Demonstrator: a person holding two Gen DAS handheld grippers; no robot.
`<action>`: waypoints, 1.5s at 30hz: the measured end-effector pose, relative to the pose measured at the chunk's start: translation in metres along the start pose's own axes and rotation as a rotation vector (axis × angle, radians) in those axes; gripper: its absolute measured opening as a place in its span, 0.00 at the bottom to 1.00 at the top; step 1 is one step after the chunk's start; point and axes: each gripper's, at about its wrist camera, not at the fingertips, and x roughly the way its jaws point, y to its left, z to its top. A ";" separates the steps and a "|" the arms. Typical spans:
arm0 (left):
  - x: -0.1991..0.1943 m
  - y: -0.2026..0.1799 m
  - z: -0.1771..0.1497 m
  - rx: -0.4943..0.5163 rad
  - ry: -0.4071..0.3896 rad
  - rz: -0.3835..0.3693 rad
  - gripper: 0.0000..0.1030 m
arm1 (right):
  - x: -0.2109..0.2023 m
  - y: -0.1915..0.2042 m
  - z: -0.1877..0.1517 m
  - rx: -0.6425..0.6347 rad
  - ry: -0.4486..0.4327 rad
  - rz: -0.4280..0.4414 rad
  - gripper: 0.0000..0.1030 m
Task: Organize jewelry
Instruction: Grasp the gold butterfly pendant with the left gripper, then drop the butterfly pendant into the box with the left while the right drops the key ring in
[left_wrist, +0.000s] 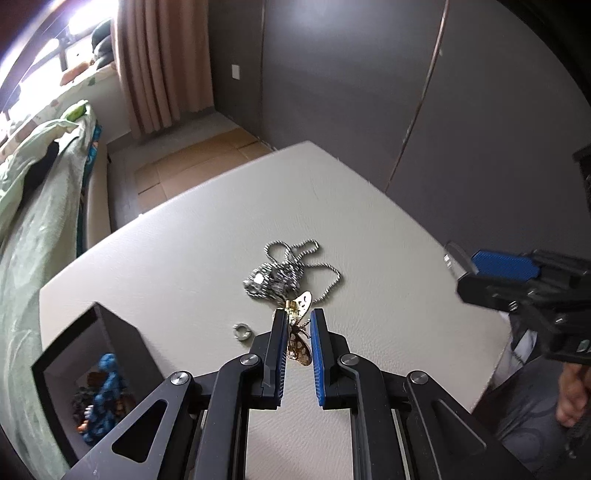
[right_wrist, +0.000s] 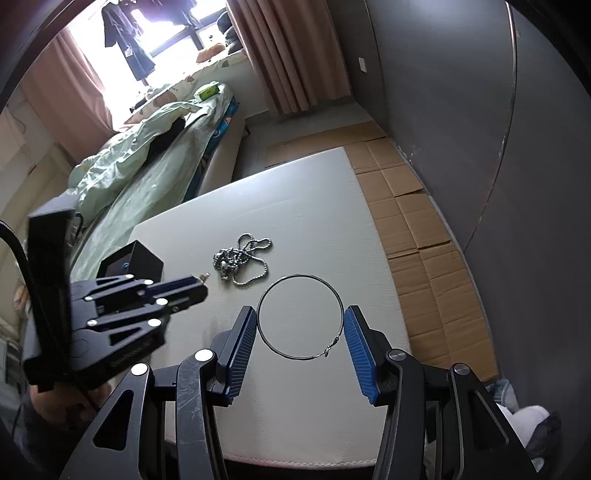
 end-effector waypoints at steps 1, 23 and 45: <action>-0.006 0.003 0.001 -0.009 -0.012 -0.005 0.13 | 0.000 0.002 0.000 0.001 -0.001 0.003 0.48; -0.086 0.082 -0.018 -0.171 -0.140 0.017 0.13 | 0.010 0.086 0.009 -0.095 -0.076 0.110 0.48; -0.110 0.145 -0.040 -0.337 -0.133 0.024 0.70 | 0.027 0.163 0.010 -0.168 -0.119 0.222 0.48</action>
